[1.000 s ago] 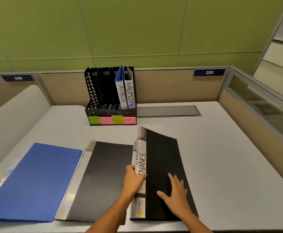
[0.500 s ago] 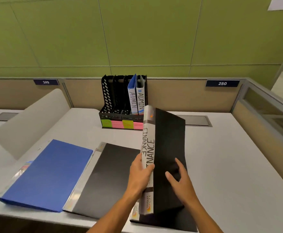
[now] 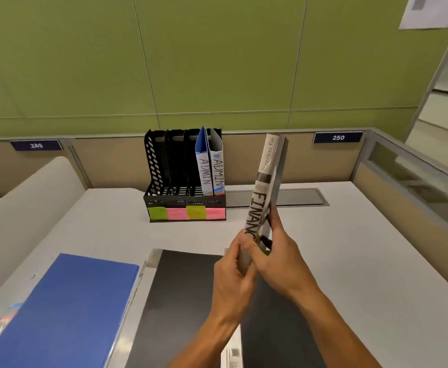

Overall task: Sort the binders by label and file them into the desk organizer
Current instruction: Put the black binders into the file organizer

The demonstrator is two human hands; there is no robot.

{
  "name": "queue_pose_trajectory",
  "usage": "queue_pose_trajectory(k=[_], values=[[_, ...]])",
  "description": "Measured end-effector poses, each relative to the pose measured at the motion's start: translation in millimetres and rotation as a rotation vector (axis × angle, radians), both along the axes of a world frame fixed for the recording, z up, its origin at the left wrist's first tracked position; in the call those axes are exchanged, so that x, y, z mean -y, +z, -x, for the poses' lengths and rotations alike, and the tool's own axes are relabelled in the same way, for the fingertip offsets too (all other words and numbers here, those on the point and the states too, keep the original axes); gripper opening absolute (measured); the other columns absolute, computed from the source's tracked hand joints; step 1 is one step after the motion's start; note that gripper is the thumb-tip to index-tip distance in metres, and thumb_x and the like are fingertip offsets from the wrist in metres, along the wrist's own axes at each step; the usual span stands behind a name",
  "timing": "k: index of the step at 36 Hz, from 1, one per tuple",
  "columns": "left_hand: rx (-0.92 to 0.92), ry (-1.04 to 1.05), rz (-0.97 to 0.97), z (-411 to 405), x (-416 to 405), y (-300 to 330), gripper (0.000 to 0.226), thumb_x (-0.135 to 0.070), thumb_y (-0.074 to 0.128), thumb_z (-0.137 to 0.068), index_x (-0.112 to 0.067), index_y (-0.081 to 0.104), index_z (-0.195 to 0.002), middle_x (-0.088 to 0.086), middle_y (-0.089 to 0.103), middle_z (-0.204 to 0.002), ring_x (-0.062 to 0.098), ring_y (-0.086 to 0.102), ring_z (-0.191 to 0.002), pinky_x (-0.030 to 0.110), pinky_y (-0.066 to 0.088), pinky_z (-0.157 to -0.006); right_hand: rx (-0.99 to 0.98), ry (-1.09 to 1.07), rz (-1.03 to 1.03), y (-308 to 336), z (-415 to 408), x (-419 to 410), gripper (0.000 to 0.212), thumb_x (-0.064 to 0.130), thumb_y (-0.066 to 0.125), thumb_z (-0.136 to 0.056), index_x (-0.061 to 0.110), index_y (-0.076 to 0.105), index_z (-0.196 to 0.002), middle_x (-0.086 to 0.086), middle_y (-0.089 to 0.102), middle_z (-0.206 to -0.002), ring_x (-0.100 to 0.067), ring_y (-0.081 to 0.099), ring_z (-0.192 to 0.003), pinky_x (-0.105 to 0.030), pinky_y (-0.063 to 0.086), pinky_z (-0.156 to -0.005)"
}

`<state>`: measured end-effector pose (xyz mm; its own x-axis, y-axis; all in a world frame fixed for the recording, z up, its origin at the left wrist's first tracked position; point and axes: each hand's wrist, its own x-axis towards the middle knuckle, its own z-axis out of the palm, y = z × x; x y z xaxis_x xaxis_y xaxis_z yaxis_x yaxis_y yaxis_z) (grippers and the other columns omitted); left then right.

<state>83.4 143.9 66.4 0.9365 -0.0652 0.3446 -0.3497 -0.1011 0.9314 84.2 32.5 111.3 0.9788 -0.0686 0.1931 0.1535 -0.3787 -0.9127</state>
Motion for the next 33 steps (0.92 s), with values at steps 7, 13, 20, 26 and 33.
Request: queue_pose_trajectory(k=[7, 13, 20, 26, 33], values=[[0.069, 0.007, -0.049, -22, -50, 6, 0.051, -0.010, 0.063, -0.096, -0.028, 0.050, -0.143, -0.016, 0.066, -0.129, 0.009, 0.063, -0.120, 0.033, 0.055, -0.099, 0.000, 0.010, 0.039, 12, -30, -45, 0.078, 0.055, 0.063, -0.083, 0.071, 0.011, -0.139, 0.055, 0.045, -0.110, 0.002, 0.062, -0.105, -0.024, 0.056, -0.083], [0.065, 0.044, -0.022, -35, -86, 2, 0.062, -0.010, 0.062, -0.095, -0.033, 0.043, -0.149, -0.023, 0.062, -0.132, 0.001, 0.060, -0.123, 0.017, 0.051, -0.097, 0.016, 0.018, 0.075, 9, -57, -85, 0.083, 0.068, 0.065, -0.071, 0.061, 0.023, -0.142, 0.049, 0.054, -0.109, 0.014, 0.062, -0.096, -0.010, 0.051, -0.073], [0.018, 0.056, 0.033, -58, -126, -3, 0.067, -0.015, 0.067, -0.094, -0.026, 0.039, -0.153, -0.022, 0.059, -0.137, -0.002, 0.055, -0.127, 0.016, 0.047, -0.101, 0.030, -0.006, 0.091, 5, -85, -130, 0.059, 0.054, 0.064, -0.082, 0.058, 0.035, -0.134, 0.037, 0.061, -0.109, 0.012, 0.060, -0.102, -0.010, 0.052, -0.066], [0.031, 0.044, 0.041, -88, -154, -10, 0.066, -0.021, 0.065, -0.092, -0.027, 0.038, -0.153, -0.019, 0.057, -0.141, 0.004, 0.054, -0.132, 0.024, 0.048, -0.105, 0.068, -0.002, 0.120, 13, -108, -161, 0.067, 0.054, 0.061, -0.086, 0.056, 0.029, -0.144, 0.043, 0.057, -0.114, 0.016, 0.057, -0.108, -0.003, 0.048, -0.070], [0.023, -0.071, 0.036, -127, -167, -24, 0.084, -0.013, 0.069, -0.088, -0.039, 0.026, -0.155, -0.017, 0.047, -0.152, 0.007, 0.044, -0.141, 0.031, 0.043, -0.112, 0.032, -0.116, 0.231, 18, -135, -169, 0.028, 0.051, 0.059, -0.082, 0.043, 0.050, -0.106, 0.028, 0.064, -0.097, 0.001, 0.066, -0.089, -0.020, 0.060, -0.066]])
